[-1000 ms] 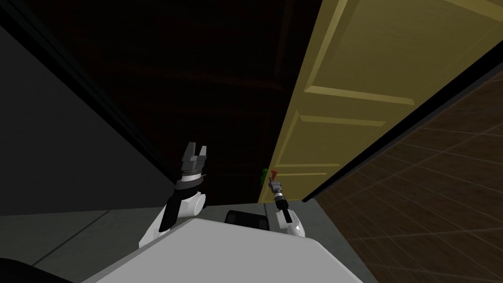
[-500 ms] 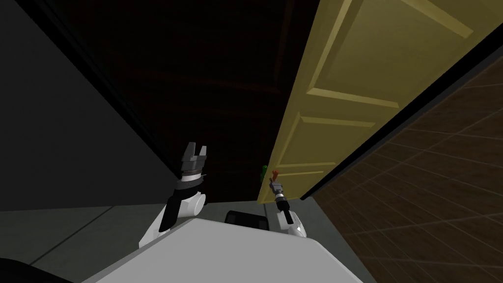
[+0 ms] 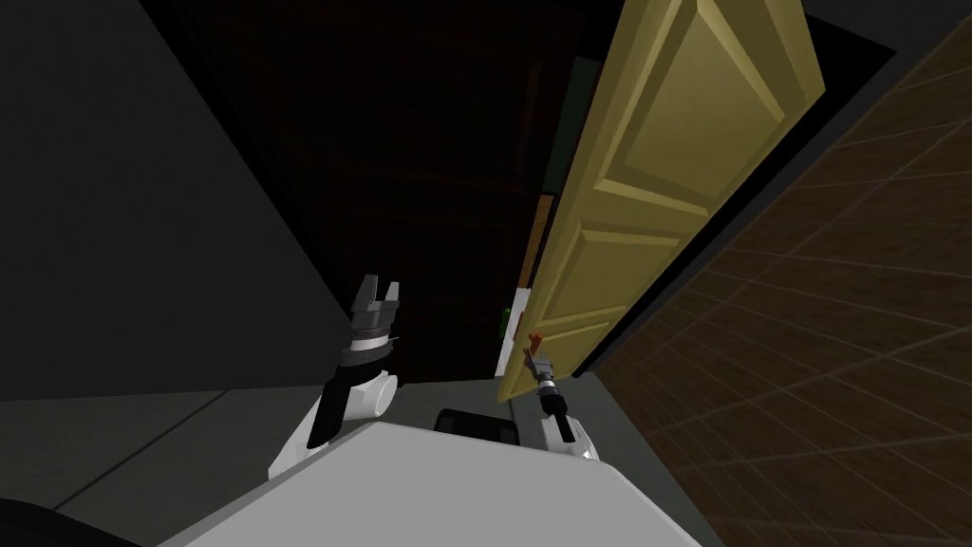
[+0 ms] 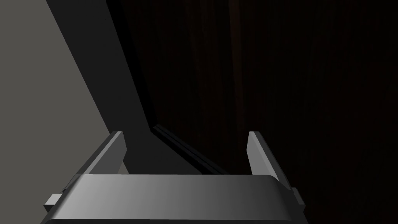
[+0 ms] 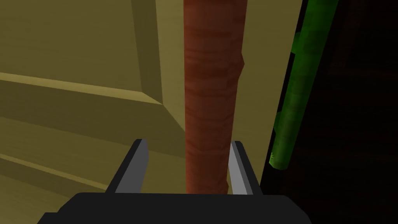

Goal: Pull the door open

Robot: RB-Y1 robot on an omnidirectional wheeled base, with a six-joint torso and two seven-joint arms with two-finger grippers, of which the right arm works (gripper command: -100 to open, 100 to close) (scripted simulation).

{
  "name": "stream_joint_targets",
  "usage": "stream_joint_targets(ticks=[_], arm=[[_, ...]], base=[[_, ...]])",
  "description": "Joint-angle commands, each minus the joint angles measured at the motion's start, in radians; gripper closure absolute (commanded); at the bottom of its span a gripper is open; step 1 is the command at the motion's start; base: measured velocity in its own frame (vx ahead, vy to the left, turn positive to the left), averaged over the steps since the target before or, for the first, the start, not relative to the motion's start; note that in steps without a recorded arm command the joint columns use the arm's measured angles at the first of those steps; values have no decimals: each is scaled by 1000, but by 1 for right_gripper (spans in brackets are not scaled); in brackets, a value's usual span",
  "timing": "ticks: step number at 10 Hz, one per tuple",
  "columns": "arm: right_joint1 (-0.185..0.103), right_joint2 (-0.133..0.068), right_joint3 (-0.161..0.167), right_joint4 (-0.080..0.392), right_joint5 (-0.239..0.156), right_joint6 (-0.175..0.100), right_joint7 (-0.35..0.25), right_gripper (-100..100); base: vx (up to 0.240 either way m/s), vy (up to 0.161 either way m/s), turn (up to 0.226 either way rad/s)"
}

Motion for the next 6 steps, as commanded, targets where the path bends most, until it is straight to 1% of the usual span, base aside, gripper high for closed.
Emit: stream_joint_targets(ticks=[1, 3, 4, 5, 6], arm=[[-5, -16, -20, 30, -18, 5, 8, 100], [7, -30, -30, 33, -59, 26, 7, 100], [13, -36, -35, 34, -80, 37, 6, 100], [13, -36, -35, 34, -80, 37, 6, 100], [13, -36, -35, 34, -80, 37, 6, 100]], base=[[-113, -16, -10], [-112, -17, 1], [-157, -18, -5], [-108, -8, -27], [-45, 0, -12]])
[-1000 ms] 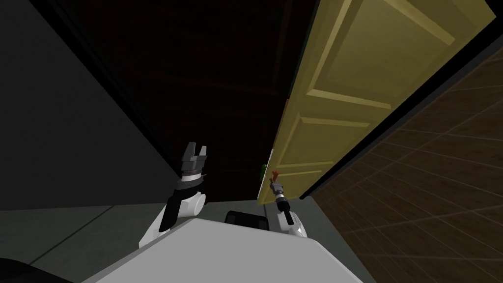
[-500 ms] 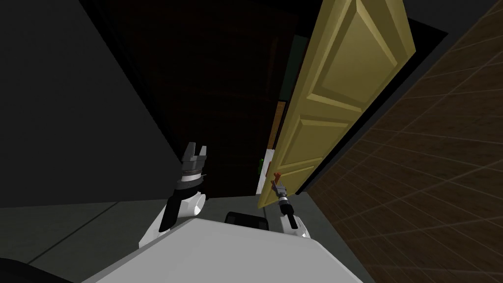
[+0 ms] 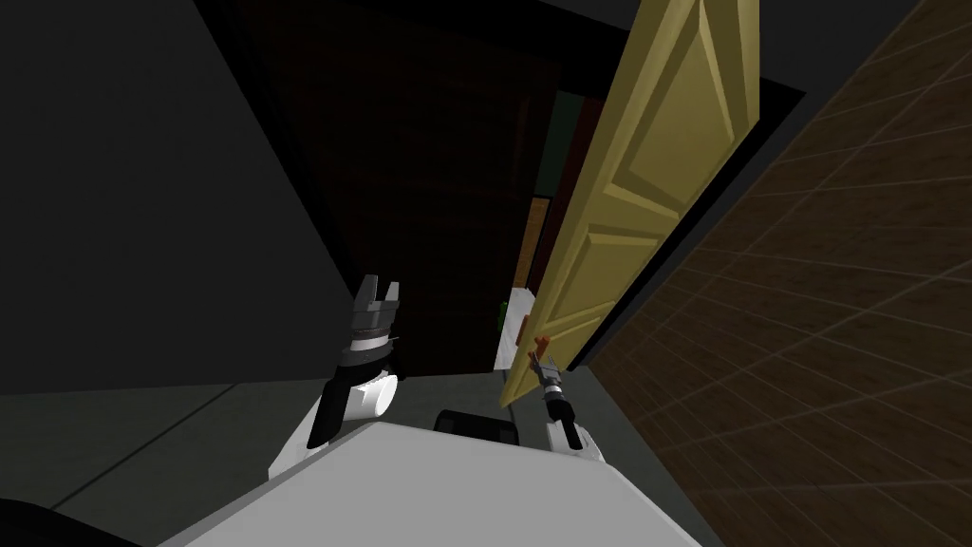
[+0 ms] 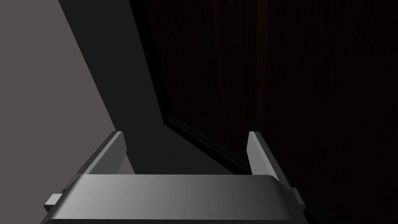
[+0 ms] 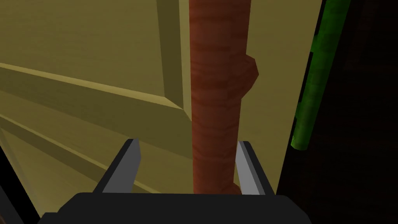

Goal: Pull the door open

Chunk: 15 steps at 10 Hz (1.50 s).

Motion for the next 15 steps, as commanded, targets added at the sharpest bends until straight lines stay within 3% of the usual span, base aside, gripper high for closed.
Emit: stream_joint_targets(ticks=[1, 3, 5, 6, 7, 8, 12, 15], arm=[[11, -14, -11, -6, -14, 29, -4, 100], [21, -24, -18, -4, -45, 45, -5, 100], [21, -24, -18, -4, -45, 45, -5, 100], [26, -30, -23, -3, -71, 59, -5, 100], [26, -30, -23, -15, -71, 59, -5, 100], [30, -35, -27, -2, -100, 73, -6, 100], [38, -43, -33, -1, -143, 95, -7, 100], [47, -53, -42, 1, -201, 125, -8, 100]], base=[[-42, 1, -2], [-88, -5, 2], [-63, -13, -8], [-58, -16, 15], [-65, -6, -11], [-75, 4, 12], [-69, -11, -4], [-84, -12, 2]])
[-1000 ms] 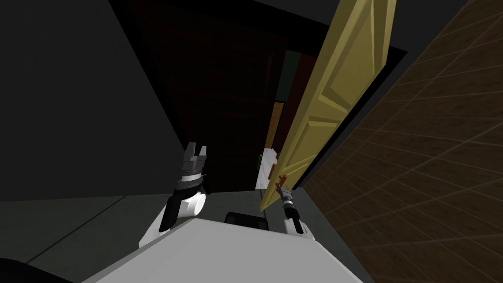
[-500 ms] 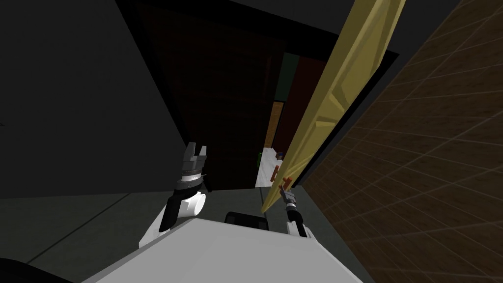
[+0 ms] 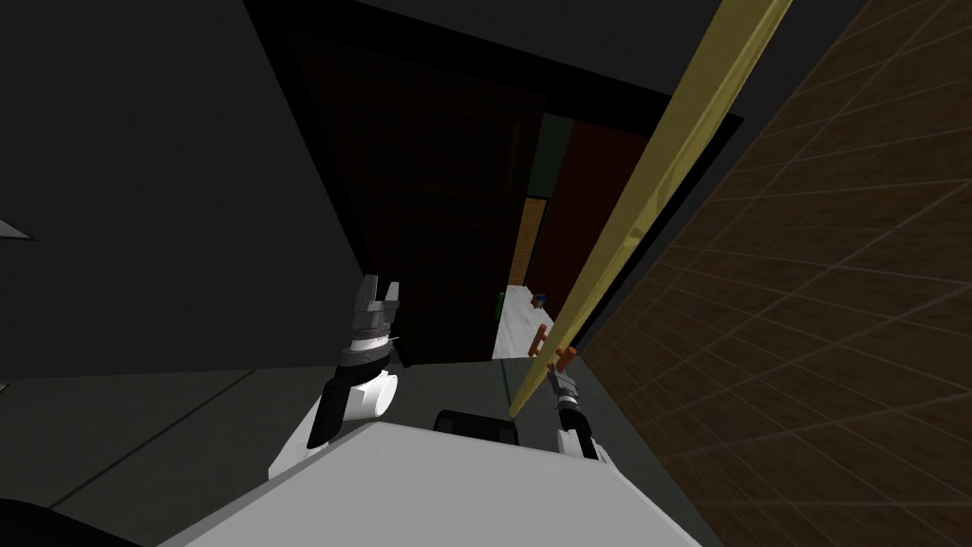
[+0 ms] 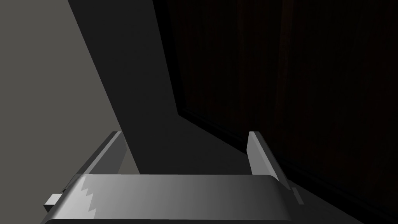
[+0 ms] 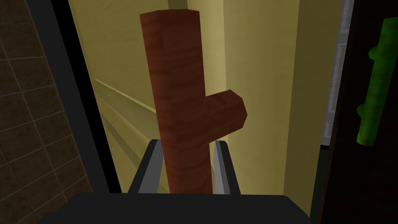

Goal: Pull the door open

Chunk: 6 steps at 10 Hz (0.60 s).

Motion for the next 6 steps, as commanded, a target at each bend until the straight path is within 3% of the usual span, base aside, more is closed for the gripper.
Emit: stream_joint_targets(ticks=[1, 3, 5, 6], arm=[[14, -11, -9, -5, -26, 29, -3, 100], [20, -18, -15, -4, -76, 55, -4, 100], [20, -18, -15, -4, -76, 55, -4, 100], [23, -21, -18, -4, -112, 73, -5, 100]], base=[[-73, -10, 4], [-78, -16, 22], [-31, -7, -11], [-28, 3, 22]])
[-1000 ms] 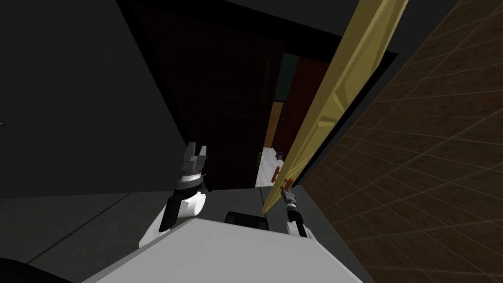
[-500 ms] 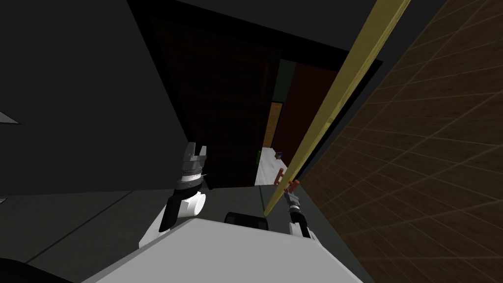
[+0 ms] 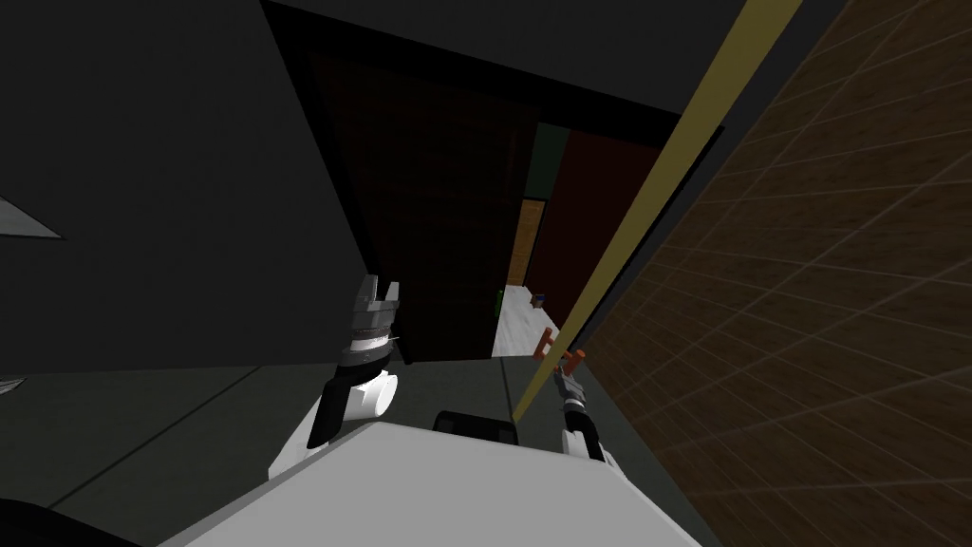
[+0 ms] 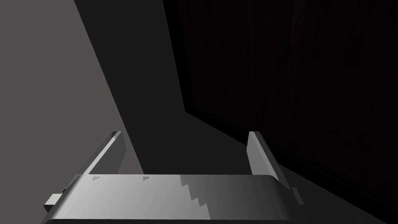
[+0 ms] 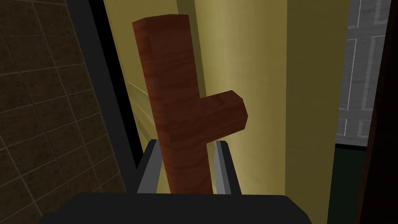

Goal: Pull the door open

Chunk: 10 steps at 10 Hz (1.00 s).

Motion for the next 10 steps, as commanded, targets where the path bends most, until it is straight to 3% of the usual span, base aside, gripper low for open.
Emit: stream_joint_targets(ticks=[1, 4, 5, 9, 10], arm=[[16, -5, -5, 5, -35, 34, -1, 100], [16, -5, -5, 5, -35, 34, -1, 100], [19, -9, -9, 5, -70, 52, -2, 100], [19, -9, -9, 5, -70, 52, -2, 100], [23, -12, -13, 6, -105, 70, -2, 100]], base=[[-45, 2, 39], [-20, -5, -7], [-30, -4, 42], [-16, -4, -3], [-22, -3, 43]])
